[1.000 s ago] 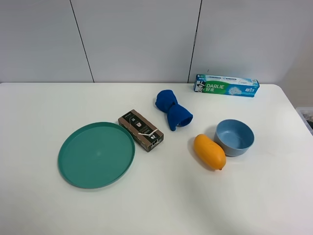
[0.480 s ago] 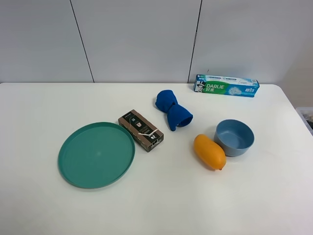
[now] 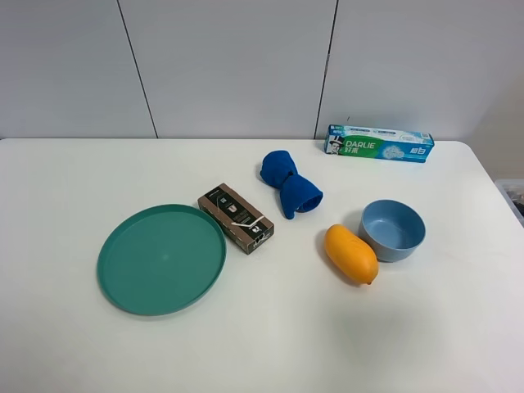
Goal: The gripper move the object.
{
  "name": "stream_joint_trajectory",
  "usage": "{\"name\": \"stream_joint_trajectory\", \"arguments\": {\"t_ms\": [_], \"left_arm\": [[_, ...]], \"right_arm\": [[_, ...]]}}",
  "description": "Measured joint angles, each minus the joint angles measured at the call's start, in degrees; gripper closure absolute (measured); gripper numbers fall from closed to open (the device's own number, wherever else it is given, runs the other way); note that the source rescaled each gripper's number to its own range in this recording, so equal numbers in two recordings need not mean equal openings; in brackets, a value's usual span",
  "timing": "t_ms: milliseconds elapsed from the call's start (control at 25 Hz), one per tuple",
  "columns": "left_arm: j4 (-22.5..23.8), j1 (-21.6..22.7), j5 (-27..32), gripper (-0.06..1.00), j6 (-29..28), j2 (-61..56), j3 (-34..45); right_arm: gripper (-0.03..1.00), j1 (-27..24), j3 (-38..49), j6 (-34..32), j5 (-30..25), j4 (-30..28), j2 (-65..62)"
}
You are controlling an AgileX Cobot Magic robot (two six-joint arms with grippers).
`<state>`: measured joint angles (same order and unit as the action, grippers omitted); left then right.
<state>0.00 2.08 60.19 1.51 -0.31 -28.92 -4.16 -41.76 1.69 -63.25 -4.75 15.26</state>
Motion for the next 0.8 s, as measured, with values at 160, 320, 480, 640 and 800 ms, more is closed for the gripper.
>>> {"name": "stream_joint_trajectory", "arguments": {"t_ms": [160,320,480,640,800], "left_arm": [[0.0,0.0,0.0,-0.06,0.0,0.0,0.0],[0.0,0.0,0.0,-0.06,0.0,0.0,0.0],[0.0,0.0,0.0,-0.06,0.0,0.0,0.0],[0.0,0.0,0.0,-0.06,0.0,0.0,0.0],[0.0,0.0,0.0,-0.06,0.0,0.0,0.0]], "right_arm": [[-0.03,0.0,6.68,0.0,0.55,1.79,-8.45],[-0.03,0.0,11.72,0.62,0.98,1.98,-13.61],[-0.03,0.0,12.81,1.01,1.79,2.42,-14.85],[-0.03,0.0,12.81,0.83,1.79,2.33,-14.91],[-0.03,0.0,12.81,-0.04,1.79,1.7,-14.91]]}}
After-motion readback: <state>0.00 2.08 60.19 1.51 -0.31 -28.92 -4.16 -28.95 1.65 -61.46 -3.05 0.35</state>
